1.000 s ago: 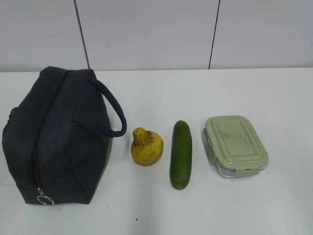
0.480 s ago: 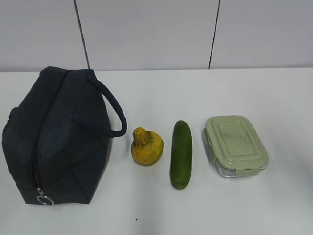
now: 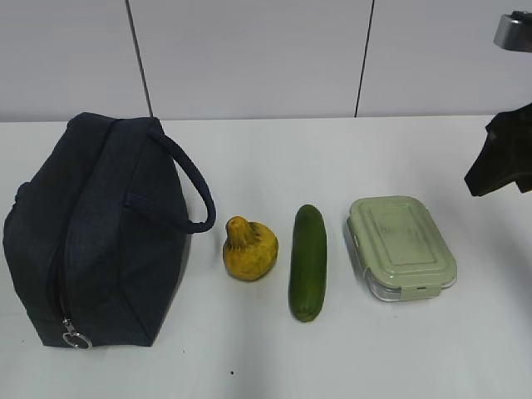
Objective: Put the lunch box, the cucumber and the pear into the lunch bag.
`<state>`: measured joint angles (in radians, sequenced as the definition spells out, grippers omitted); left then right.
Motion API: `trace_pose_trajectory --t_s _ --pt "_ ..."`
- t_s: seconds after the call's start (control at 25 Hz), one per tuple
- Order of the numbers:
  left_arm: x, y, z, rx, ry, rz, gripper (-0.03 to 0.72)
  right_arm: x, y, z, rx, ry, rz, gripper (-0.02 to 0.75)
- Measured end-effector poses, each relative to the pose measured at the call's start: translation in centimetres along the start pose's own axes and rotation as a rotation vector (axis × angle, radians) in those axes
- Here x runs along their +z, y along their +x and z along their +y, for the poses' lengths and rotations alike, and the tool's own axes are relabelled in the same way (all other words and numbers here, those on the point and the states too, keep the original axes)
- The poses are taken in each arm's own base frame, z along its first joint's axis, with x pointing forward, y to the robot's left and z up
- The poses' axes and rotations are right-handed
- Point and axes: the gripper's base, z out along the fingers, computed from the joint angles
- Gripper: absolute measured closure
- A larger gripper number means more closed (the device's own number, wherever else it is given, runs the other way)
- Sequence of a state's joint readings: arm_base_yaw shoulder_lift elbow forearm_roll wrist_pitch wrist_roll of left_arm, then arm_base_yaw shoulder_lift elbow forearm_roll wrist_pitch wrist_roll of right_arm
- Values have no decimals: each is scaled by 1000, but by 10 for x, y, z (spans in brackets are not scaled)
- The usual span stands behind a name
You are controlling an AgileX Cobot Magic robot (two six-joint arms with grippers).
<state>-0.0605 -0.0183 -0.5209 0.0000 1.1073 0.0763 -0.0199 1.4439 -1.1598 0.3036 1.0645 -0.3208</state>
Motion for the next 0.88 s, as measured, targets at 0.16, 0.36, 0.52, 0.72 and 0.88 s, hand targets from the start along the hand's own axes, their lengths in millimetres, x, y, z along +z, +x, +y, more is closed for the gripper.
trace_pose_trajectory --t_s 0.16,0.36,0.52,0.72,0.88 --pt "0 0 0 0 0 0 432 20 -10 -26 61 -101 40 246" --pt "0 0 0 0 0 0 432 36 -10 -61 130 -323 17 281" --pt "0 0 0 0 0 0 432 46 -17 -76 158 -434 -76 286" --pt "0 0 0 0 0 0 432 61 -14 -83 145 -432 -32 288" --pt "0 0 0 0 0 0 432 78 -11 -89 161 -446 10 288"
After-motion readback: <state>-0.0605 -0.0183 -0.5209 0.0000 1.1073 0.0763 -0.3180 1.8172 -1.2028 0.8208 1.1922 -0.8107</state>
